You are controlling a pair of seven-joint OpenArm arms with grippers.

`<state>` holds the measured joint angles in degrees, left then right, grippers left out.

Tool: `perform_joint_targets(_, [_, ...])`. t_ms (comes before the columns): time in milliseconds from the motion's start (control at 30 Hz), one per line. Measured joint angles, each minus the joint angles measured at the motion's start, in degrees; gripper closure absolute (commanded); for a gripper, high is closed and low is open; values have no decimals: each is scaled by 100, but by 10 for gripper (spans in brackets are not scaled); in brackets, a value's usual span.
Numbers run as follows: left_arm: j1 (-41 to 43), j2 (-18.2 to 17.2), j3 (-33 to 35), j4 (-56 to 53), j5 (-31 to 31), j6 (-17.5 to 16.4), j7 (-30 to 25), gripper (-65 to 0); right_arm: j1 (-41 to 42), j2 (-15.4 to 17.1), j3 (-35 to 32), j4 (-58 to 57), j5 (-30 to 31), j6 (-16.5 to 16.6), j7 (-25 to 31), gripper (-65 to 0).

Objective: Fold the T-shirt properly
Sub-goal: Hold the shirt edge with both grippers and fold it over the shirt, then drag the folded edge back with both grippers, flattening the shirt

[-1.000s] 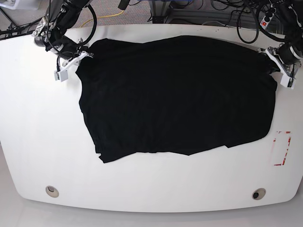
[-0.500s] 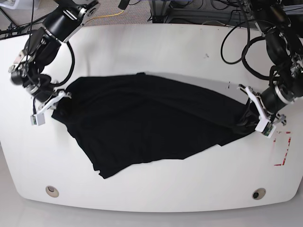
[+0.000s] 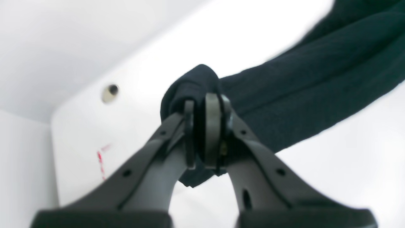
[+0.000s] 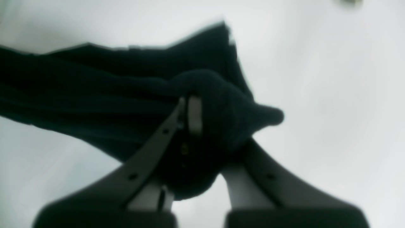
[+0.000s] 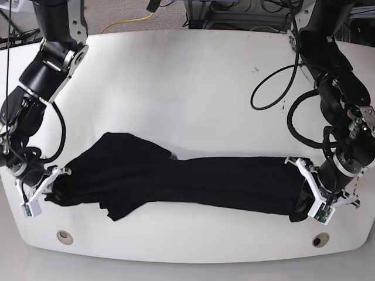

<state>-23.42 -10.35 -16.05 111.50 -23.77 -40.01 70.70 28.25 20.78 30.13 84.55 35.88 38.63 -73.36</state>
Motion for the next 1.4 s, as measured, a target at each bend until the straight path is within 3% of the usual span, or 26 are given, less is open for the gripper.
perform_joint_targets(300, [-850, -7, -83, 37, 129, 2, 2, -8, 1495, 339, -815, -562, -356, 0, -7, 0])
perform_joint_targets(567, [-1834, -192, -522, 24, 140, -7, 20, -8, 2645, 662, -1711, -699, -234, 20, 63, 0])
perform_joint_targets(767, [-2387, -516, -411, -44, 52, -7, -26, -10, 3230, 863, -2094, -684, -195, 28, 92, 0])
perform_joint_targets(967, [-2262, -575, -369, -468, -7, -11, -44, -10, 3025, 1005, -2076, -660, -133, 35, 74, 0])
perform_joint_targets(1400, [-903, -619, -339, -555, -144, -37, -70, -10, 964, 905, -1062, -92, -120, 33, -129, 0])
